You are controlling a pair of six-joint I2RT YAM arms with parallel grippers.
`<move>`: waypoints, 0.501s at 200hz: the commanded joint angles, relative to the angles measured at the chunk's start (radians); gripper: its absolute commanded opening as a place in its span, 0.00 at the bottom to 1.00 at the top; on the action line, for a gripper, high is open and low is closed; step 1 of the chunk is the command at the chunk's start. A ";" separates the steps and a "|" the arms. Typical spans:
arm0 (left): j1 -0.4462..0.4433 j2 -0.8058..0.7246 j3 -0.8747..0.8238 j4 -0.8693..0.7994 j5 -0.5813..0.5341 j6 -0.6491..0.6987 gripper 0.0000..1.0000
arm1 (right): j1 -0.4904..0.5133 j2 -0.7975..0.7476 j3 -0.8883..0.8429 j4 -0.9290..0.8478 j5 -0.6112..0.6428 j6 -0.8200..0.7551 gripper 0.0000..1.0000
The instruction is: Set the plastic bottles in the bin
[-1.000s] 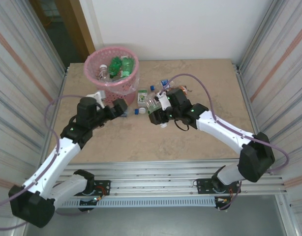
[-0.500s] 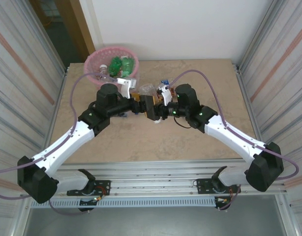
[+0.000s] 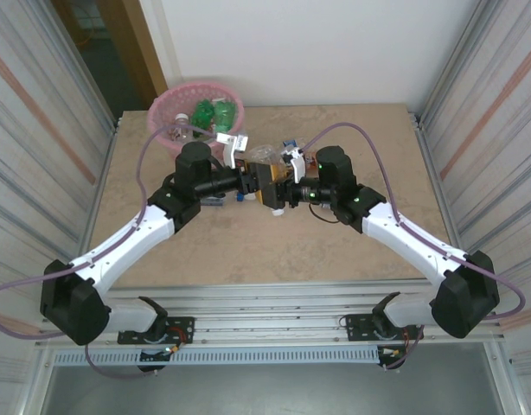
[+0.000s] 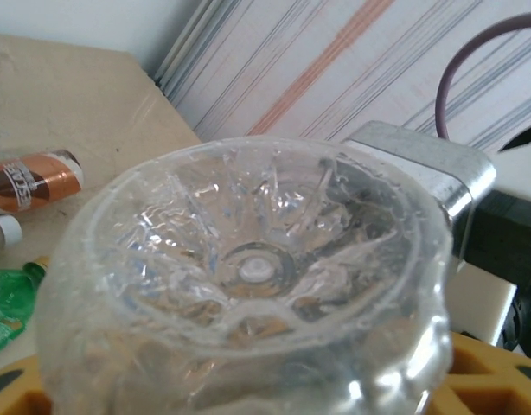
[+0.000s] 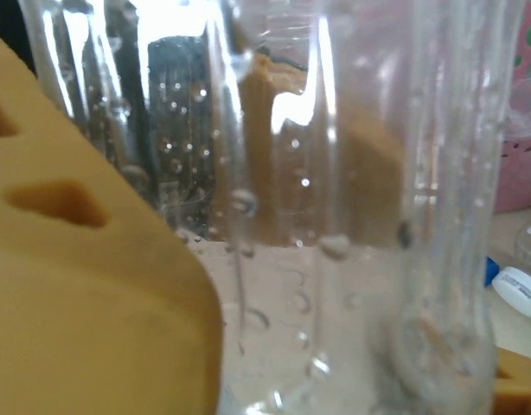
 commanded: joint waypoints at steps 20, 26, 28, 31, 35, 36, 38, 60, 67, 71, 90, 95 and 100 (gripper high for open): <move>0.018 -0.014 0.022 0.008 0.034 0.003 0.37 | -0.016 -0.044 0.015 -0.020 -0.030 -0.011 0.80; 0.020 -0.021 0.028 -0.011 0.020 0.016 0.36 | -0.022 -0.047 0.015 -0.034 -0.019 -0.016 0.84; 0.021 -0.025 0.030 -0.017 0.015 0.020 0.35 | -0.023 -0.051 0.015 -0.038 -0.017 -0.017 0.85; 0.023 -0.030 0.034 -0.027 0.007 0.026 0.35 | -0.026 -0.056 0.015 -0.043 -0.014 -0.019 0.87; 0.026 -0.036 0.037 -0.039 -0.001 0.037 0.35 | -0.030 -0.061 0.013 -0.050 -0.010 -0.021 0.89; 0.027 -0.037 0.039 -0.042 -0.002 0.040 0.35 | -0.032 -0.062 0.013 -0.051 -0.010 -0.021 0.89; 0.029 -0.040 0.042 -0.047 -0.007 0.045 0.35 | -0.034 -0.064 0.012 -0.056 -0.007 -0.021 0.90; 0.065 -0.064 0.091 -0.141 -0.053 0.094 0.34 | -0.065 -0.096 0.015 -0.100 0.005 -0.023 0.99; 0.081 -0.067 0.118 -0.179 -0.066 0.111 0.34 | -0.073 -0.107 0.017 -0.115 0.009 -0.024 0.99; 0.091 -0.068 0.132 -0.197 -0.073 0.121 0.34 | -0.079 -0.113 0.017 -0.123 0.012 -0.025 0.98; 0.142 -0.070 0.198 -0.255 -0.097 0.172 0.34 | -0.102 -0.143 0.016 -0.168 0.039 -0.037 0.98; 0.156 -0.071 0.213 -0.263 -0.102 0.189 0.34 | -0.106 -0.151 0.017 -0.183 0.052 -0.041 0.98; 0.174 -0.069 0.231 -0.271 -0.107 0.202 0.34 | -0.111 -0.160 0.016 -0.196 0.065 -0.043 0.98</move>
